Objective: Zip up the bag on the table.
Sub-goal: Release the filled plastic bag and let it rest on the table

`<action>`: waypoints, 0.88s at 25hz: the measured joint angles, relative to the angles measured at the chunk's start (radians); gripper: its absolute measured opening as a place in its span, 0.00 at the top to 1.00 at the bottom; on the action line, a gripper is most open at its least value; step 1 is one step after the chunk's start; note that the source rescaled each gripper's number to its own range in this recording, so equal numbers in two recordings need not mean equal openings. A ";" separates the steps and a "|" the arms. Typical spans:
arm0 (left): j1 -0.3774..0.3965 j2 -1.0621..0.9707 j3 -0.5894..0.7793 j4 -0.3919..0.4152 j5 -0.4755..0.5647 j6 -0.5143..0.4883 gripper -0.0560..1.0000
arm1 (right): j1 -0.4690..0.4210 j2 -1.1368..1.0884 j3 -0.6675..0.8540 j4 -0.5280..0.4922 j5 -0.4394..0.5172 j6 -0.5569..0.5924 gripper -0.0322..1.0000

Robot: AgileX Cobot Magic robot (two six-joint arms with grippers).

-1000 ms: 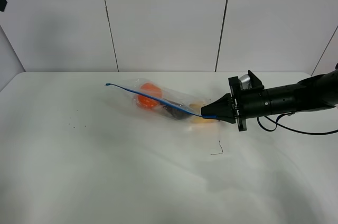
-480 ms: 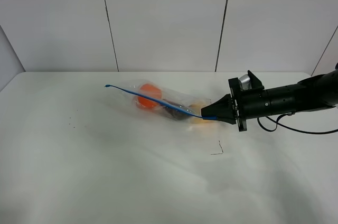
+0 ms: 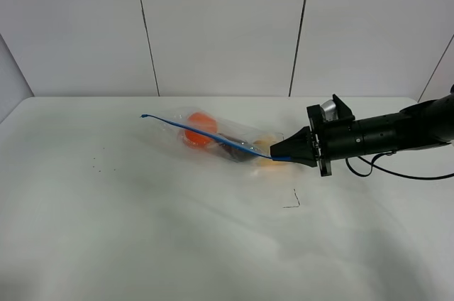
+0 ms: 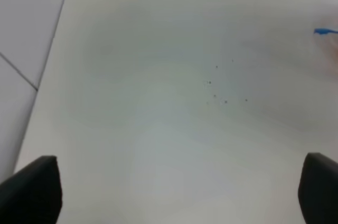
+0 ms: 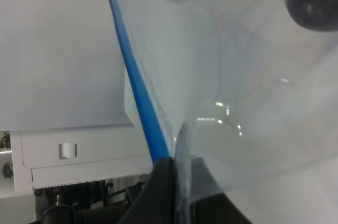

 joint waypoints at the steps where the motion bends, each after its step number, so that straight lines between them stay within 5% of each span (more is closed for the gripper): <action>1: 0.000 -0.033 0.023 0.000 -0.004 -0.010 0.00 | 0.000 0.000 0.000 0.000 0.000 0.000 0.97; 13: 0.000 -0.441 0.252 -0.001 -0.069 -0.019 0.00 | 0.000 0.000 0.000 0.000 0.000 0.000 0.97; 22: 0.000 -0.567 0.306 -0.020 -0.075 -0.021 0.00 | 0.000 0.000 0.000 0.000 0.000 -0.004 0.97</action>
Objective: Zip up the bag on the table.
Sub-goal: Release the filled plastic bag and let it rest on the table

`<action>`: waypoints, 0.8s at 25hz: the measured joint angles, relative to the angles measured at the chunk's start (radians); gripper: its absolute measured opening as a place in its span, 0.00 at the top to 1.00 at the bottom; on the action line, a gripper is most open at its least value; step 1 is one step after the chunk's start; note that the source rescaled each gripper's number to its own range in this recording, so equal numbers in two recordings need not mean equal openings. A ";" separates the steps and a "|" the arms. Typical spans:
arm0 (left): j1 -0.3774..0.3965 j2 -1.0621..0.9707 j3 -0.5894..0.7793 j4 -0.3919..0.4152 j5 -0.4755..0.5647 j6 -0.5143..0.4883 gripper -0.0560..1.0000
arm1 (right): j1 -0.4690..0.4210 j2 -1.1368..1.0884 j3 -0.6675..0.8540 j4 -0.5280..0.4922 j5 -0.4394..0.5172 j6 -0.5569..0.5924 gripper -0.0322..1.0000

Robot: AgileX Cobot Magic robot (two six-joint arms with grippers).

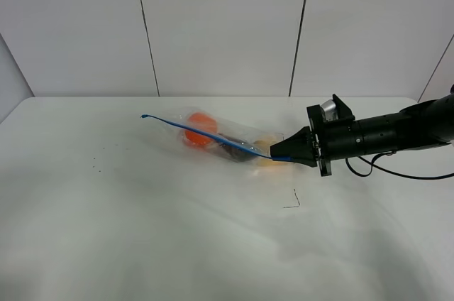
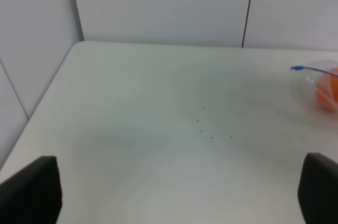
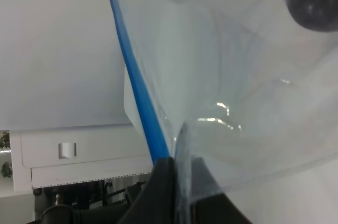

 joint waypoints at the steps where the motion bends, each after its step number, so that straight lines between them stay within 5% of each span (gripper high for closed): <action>1: 0.000 -0.001 0.003 -0.005 -0.005 -0.001 0.00 | 0.000 0.000 0.000 0.000 0.000 0.000 0.97; 20: 0.000 -0.002 0.176 -0.063 0.078 0.008 0.00 | 0.000 0.000 0.000 0.004 0.000 -0.003 0.97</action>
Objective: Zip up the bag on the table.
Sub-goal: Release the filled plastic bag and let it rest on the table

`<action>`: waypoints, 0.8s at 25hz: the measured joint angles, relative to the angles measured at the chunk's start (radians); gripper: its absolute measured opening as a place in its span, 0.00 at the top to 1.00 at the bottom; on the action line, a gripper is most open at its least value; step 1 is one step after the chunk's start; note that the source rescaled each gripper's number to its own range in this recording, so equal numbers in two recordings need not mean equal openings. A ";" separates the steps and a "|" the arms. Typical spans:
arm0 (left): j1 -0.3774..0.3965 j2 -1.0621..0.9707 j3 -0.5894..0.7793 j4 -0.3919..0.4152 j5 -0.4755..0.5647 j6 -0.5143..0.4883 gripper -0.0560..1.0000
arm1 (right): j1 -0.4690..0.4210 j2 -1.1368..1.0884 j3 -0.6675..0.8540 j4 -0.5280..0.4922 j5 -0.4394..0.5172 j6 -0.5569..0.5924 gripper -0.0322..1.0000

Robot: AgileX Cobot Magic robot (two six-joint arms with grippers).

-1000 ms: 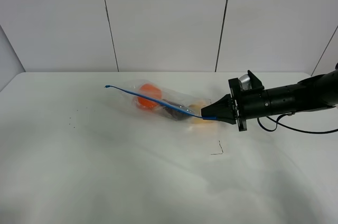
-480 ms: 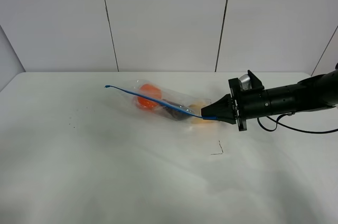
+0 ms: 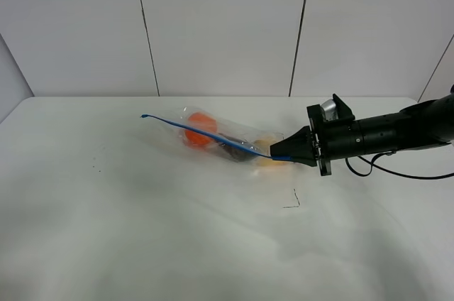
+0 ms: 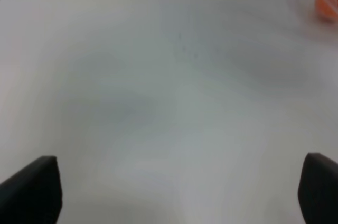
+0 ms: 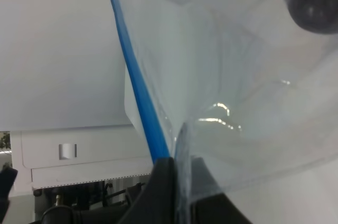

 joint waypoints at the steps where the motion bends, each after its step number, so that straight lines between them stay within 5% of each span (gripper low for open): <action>1: 0.000 0.000 0.001 -0.007 0.002 0.015 0.00 | 0.000 0.000 0.000 0.000 0.000 0.000 0.97; 7: 0.000 0.000 0.001 -0.066 0.002 0.102 0.00 | 0.000 0.000 0.000 0.000 0.000 0.000 0.97; 20: 0.000 0.000 0.001 -0.070 0.002 0.095 0.00 | 0.000 0.000 0.000 0.003 0.000 -0.001 0.97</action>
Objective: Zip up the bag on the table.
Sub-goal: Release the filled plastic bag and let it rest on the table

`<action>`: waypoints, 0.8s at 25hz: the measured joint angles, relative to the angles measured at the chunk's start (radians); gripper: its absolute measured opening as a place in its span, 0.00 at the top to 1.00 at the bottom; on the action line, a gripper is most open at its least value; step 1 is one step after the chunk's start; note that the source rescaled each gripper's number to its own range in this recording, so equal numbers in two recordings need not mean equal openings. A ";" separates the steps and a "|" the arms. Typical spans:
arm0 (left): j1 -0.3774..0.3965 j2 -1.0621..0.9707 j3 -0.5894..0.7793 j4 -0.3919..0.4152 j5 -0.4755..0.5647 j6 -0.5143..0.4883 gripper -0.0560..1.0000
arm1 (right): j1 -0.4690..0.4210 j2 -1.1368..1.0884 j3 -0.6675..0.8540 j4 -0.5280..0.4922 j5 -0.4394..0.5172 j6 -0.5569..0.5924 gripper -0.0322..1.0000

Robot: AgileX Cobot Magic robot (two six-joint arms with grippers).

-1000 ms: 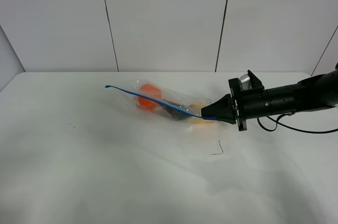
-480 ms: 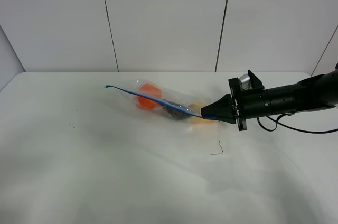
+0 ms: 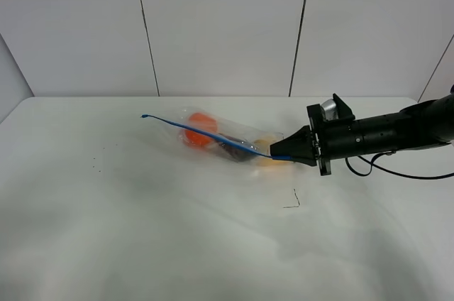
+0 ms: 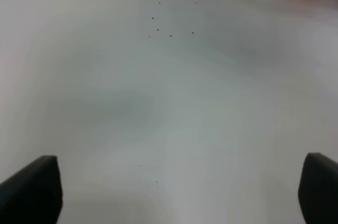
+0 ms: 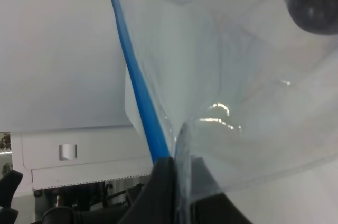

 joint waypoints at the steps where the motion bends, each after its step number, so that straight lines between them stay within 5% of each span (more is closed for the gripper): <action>1: 0.000 0.000 0.000 0.000 0.000 -0.001 0.00 | 0.000 0.000 0.000 0.001 0.000 0.000 0.97; 11: 0.000 0.000 0.000 0.000 0.000 -0.003 0.00 | 0.000 0.000 0.000 0.001 0.000 -0.002 0.97; 13: 0.000 0.000 0.000 0.000 0.000 -0.003 0.00 | 0.000 0.000 0.000 0.001 0.001 -0.001 0.90; 15: 0.000 0.000 0.000 0.000 0.000 -0.003 0.00 | 0.000 0.000 0.000 0.001 0.004 -0.001 0.70; 18: 0.000 0.000 0.000 0.000 0.000 -0.003 0.00 | 0.000 0.000 0.000 0.004 0.010 -0.001 0.20; 20: 0.000 0.000 0.000 0.000 0.000 -0.003 0.00 | 0.000 0.000 0.000 0.006 0.011 -0.001 0.08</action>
